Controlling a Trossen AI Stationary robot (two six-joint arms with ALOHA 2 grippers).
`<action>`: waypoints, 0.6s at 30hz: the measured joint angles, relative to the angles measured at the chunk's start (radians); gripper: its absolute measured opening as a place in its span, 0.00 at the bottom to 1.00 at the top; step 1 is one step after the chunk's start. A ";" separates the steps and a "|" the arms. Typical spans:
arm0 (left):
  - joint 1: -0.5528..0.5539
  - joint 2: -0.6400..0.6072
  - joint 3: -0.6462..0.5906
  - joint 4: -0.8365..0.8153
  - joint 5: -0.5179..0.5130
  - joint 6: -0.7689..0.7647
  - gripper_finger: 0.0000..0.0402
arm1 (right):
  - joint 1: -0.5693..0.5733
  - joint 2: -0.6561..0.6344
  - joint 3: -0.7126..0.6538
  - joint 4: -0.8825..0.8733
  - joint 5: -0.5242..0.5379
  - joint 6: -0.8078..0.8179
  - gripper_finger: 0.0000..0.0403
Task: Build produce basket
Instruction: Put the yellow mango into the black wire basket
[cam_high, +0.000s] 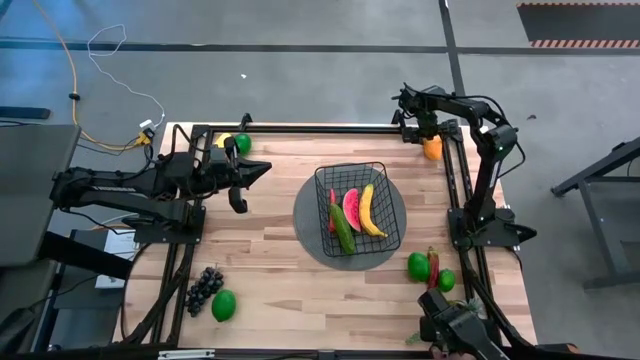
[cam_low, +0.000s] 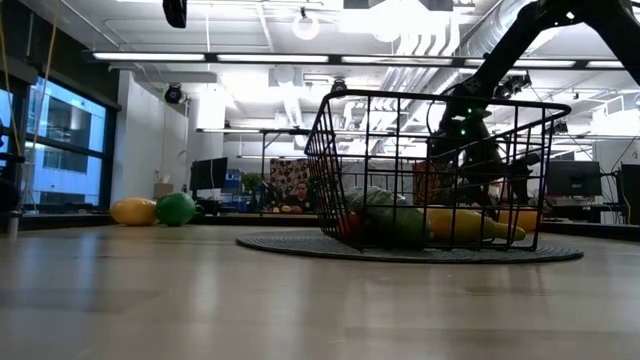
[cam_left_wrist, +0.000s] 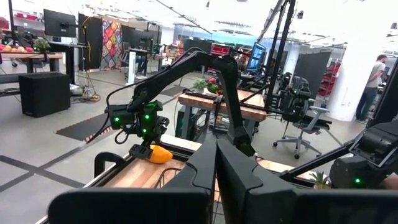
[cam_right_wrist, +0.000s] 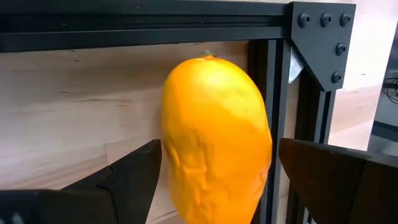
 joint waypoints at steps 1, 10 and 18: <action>0.000 0.000 0.000 0.000 0.000 0.000 0.01 | 0.000 0.000 0.000 0.000 0.000 -0.005 0.76; 0.000 0.000 0.000 0.004 0.000 -0.025 0.01 | -0.005 0.002 -0.001 0.005 0.001 0.002 0.76; -0.001 0.000 0.000 0.004 0.000 -0.063 0.01 | -0.004 0.043 0.022 -0.050 0.012 -0.003 0.76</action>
